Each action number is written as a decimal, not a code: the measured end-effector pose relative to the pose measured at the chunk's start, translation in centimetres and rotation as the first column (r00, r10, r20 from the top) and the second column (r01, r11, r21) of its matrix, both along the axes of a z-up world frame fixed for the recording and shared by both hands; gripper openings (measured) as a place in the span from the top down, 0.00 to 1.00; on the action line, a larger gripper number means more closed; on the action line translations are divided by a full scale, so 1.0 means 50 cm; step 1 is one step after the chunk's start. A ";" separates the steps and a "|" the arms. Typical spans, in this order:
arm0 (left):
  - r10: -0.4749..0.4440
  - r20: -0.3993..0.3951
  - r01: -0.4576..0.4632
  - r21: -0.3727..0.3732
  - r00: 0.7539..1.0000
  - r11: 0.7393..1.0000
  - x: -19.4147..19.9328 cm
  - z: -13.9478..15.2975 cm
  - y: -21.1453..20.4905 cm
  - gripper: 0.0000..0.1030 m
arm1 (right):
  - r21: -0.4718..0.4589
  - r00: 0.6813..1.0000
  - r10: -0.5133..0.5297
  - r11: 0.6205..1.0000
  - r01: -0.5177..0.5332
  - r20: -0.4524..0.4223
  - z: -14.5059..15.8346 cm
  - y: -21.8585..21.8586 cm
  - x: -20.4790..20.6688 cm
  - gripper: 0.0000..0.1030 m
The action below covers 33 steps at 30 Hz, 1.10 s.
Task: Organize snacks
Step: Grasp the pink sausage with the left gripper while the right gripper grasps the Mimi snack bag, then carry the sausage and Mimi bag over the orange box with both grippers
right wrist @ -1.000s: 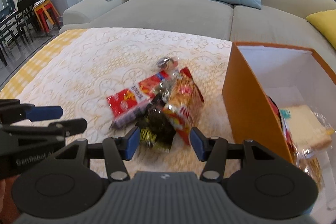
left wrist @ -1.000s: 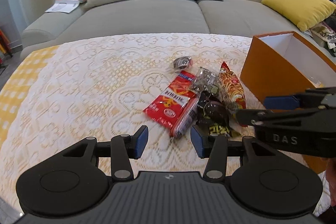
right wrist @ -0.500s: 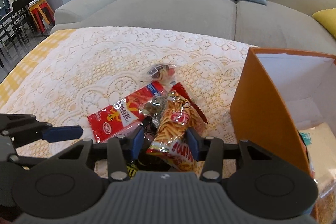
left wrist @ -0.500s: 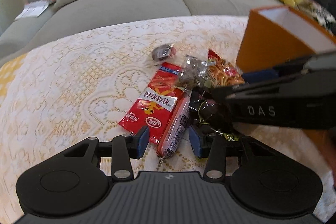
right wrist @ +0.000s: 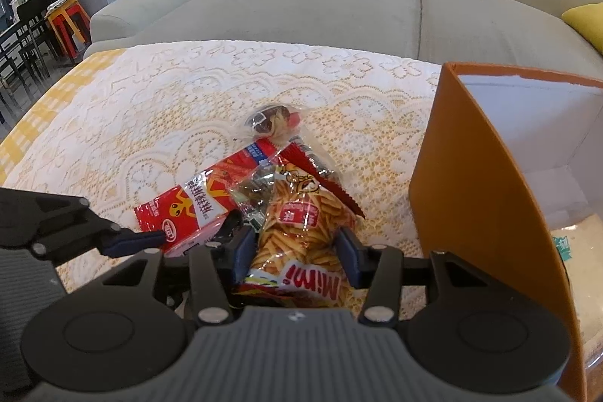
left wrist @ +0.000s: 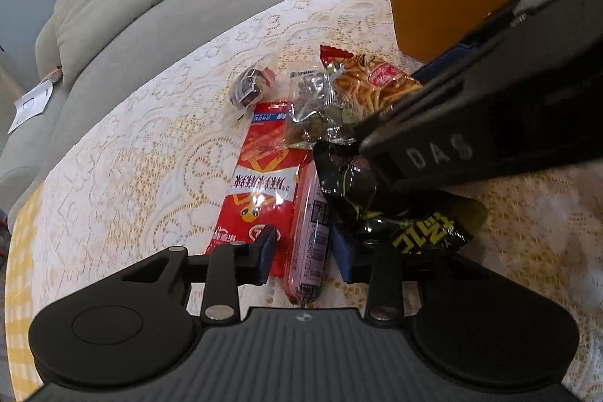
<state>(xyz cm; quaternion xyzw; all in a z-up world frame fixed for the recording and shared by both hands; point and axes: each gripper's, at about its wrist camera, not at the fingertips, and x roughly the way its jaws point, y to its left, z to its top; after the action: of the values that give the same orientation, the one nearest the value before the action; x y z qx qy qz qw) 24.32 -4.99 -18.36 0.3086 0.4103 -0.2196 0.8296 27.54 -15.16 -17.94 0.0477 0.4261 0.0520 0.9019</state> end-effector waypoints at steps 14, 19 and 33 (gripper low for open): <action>0.195 -0.087 -0.204 -0.119 0.977 0.972 -0.017 0.026 0.038 0.75 | 0.039 1.000 -0.013 0.999 0.014 -0.007 0.032 -0.021 -0.047 0.69; 0.308 -0.143 -0.332 -0.205 0.941 0.920 -0.042 0.055 0.085 0.75 | 0.086 1.000 -0.016 0.996 0.016 -0.003 0.056 -0.026 -0.097 0.69; 0.392 -0.302 -0.492 -0.438 0.869 0.753 -0.162 0.168 0.145 0.76 | 0.181 0.999 0.007 0.983 -0.014 0.039 0.114 -0.042 -0.225 0.69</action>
<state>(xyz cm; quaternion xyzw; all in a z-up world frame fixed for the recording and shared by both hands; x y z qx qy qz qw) 16.22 2.26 -9.99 -0.0465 0.4780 -0.1438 0.8652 16.27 -17.25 -12.27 0.1265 0.4024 0.0962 0.9016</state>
